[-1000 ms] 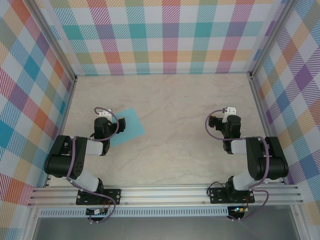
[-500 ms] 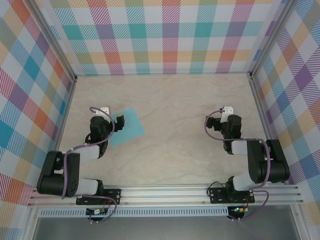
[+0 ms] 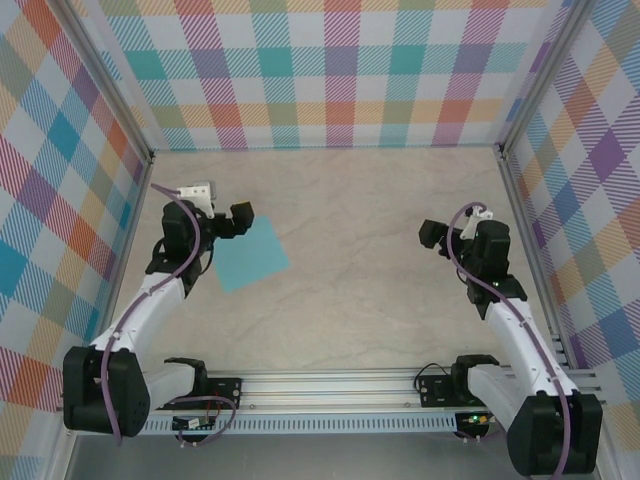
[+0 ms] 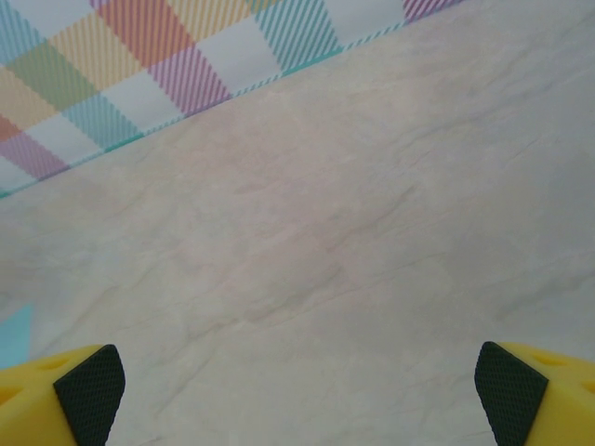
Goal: Fold a paper plane with a square sheet of paper (pick it up from the middle)
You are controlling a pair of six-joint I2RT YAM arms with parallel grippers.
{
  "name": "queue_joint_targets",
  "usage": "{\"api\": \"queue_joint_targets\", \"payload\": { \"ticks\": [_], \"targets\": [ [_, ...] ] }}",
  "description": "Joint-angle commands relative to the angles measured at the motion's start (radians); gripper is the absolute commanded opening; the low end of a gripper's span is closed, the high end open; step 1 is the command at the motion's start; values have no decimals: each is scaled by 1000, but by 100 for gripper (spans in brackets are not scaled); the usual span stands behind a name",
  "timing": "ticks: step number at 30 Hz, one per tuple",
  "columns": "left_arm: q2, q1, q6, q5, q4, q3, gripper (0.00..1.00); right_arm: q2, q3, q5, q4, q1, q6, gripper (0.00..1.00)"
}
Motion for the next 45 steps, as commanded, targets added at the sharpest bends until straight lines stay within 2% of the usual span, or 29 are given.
{"api": "queue_joint_targets", "payload": {
  "ticks": [1,3,7,10,13,19,21,25,28,32,37,45],
  "targets": [
    [112,16,-149,49,-250,123,100,-41,-58,-165,-37,-4,171,100],
    [182,16,-146,78,-307,180,100,-69,-81,-120,-79,-4,263,100],
    [235,20,-232,119,-228,165,100,-94,-79,-138,-90,-3,253,100],
    [277,25,-286,147,-165,156,100,-44,-55,-284,-68,-3,229,100],
    [345,29,-332,198,-138,175,100,42,-20,-379,-68,-1,216,100],
    [542,42,-404,367,-101,261,100,141,-3,-451,-50,6,217,100],
    [585,41,-410,353,-140,300,100,151,-3,-450,-38,13,230,100],
    [635,41,-386,257,-216,355,100,176,16,-453,-31,33,230,100],
    [664,37,-349,199,-332,405,99,192,26,-434,-31,55,239,100],
    [682,38,-330,161,-399,398,92,226,43,-403,-37,77,252,100],
    [683,17,-338,170,-409,356,88,275,56,-355,-55,98,271,100],
    [712,-91,-376,174,-346,268,87,298,68,-299,-136,106,298,100]
  ]
}}
